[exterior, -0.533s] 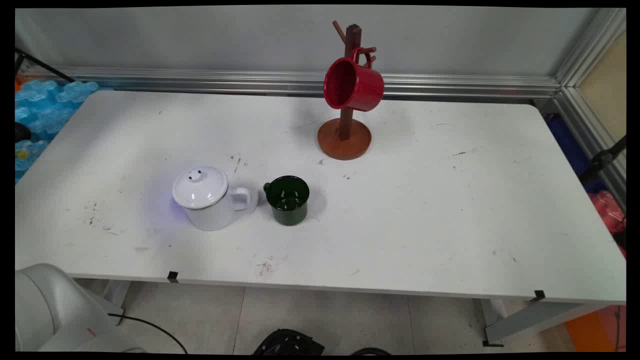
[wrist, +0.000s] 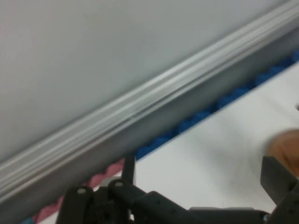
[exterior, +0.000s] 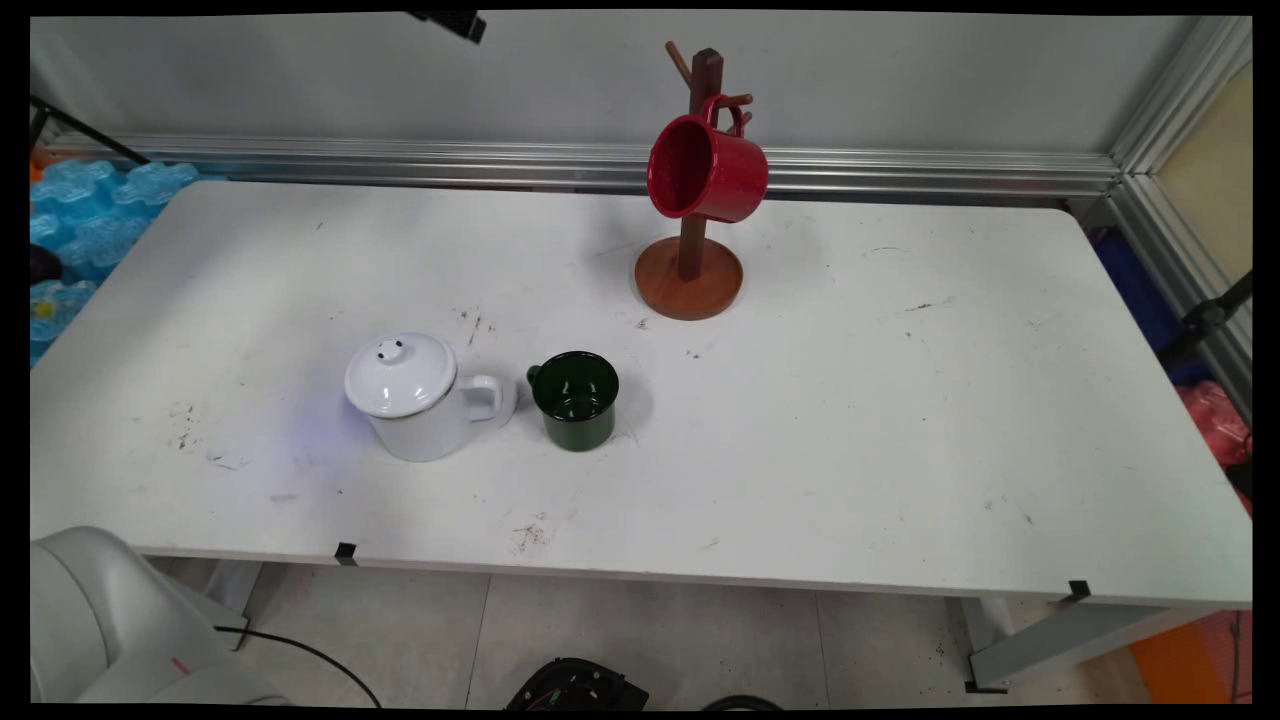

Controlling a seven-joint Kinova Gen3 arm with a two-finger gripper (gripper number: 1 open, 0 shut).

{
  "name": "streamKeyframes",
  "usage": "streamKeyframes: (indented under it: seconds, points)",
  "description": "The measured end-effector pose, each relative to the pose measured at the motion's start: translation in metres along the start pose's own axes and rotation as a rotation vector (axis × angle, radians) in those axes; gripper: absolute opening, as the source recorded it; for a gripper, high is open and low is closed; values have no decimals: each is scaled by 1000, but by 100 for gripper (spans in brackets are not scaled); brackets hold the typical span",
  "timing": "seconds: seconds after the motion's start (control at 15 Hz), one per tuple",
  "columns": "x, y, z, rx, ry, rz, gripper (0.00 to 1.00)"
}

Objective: Pick up the red mug from the rack

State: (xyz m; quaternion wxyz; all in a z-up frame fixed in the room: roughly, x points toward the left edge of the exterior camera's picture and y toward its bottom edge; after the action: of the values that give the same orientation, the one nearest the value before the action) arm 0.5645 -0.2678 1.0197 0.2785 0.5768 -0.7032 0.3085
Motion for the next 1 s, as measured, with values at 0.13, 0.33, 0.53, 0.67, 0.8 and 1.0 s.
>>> streamKeyframes:
  seconds: [0.13, 0.33, 0.53, 0.67, 0.8, 1.0]
  points:
    - [-4, 8, -7, -38, -24, 27, 100]
    - [-9, 21, -16, -99, -56, 63, 100]
    - [-12, 33, -21, -153, -75, 94, 100]
    - [-14, 44, -24, -200, -86, 123, 100]
    - [-16, 55, -27, -252, -95, 151, 100]
    - [-18, 71, -28, -324, -103, 179, 100]
